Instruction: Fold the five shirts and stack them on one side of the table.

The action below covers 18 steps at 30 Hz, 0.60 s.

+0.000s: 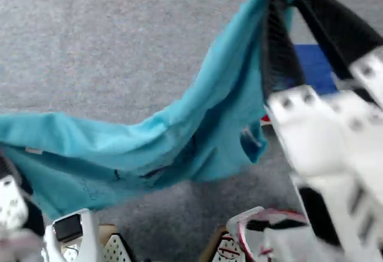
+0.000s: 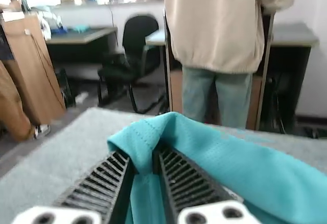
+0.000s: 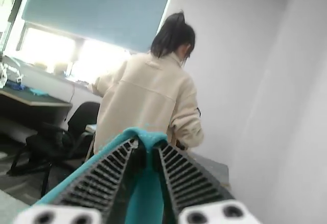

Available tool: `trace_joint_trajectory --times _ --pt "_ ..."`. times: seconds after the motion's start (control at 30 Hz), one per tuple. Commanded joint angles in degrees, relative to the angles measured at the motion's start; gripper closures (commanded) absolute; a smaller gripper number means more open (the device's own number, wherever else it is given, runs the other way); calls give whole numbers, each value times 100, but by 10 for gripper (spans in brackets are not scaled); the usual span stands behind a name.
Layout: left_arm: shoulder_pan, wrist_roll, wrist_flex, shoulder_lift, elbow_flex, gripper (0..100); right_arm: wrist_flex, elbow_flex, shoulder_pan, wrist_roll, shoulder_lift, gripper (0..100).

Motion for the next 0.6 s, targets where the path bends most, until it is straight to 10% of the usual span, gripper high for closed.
trace_joint_trajectory --times 0.0,0.37,0.57 --pt "-40 79 -607 132 1068 971 -9 40 378 35 708 985" --pt "-31 422 -6286 1512 5622 971 -1319 435 668 18 3943 985" --pt "-40 422 -7956 3560 4936 971 -3393 426 668 9 5692 985"
